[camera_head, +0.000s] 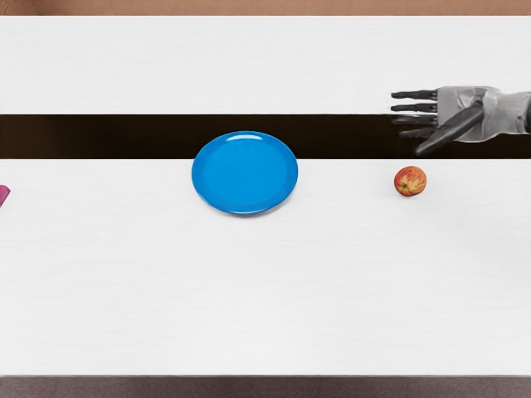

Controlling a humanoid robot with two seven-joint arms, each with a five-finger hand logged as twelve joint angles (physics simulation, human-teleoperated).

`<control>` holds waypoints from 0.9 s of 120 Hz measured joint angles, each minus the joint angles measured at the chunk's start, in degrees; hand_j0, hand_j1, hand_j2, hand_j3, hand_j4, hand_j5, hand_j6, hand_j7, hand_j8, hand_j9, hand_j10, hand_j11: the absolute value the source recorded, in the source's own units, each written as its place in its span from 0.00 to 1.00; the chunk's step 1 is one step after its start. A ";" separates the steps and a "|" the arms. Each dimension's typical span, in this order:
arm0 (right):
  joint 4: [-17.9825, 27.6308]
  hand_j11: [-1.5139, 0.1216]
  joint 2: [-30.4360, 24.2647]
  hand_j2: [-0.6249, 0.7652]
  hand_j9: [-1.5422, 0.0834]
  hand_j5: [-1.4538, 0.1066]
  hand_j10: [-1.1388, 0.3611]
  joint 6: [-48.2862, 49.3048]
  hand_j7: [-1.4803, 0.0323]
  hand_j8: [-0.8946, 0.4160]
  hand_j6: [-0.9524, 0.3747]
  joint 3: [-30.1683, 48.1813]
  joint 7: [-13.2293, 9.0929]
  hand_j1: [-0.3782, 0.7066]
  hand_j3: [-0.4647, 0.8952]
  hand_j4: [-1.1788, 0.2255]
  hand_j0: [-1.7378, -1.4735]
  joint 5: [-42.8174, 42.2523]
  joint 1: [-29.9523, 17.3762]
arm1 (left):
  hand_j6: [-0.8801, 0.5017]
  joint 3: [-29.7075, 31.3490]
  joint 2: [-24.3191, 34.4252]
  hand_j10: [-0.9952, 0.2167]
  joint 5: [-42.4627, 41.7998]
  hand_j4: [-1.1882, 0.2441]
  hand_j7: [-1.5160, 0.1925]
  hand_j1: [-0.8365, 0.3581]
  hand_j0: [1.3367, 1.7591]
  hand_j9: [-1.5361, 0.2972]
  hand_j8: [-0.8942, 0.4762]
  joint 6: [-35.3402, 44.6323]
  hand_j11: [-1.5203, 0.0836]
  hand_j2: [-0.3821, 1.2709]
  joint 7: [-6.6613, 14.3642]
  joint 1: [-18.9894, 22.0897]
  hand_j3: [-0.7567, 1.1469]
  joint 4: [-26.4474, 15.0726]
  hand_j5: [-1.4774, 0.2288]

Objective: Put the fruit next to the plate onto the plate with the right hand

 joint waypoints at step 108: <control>2.98 0.81 22.69 0.43 0.83 0.81 0.66 -52.85 0.85 0.57 0.60 -67.55 0.00 0.19 0.34 0.73 0.30 -14.05 29.28 | 0.63 0.01 0.00 0.81 0.01 0.82 0.88 0.98 0.76 0.83 0.65 0.00 0.94 0.23 0.02 0.00 0.40 0.00 0.86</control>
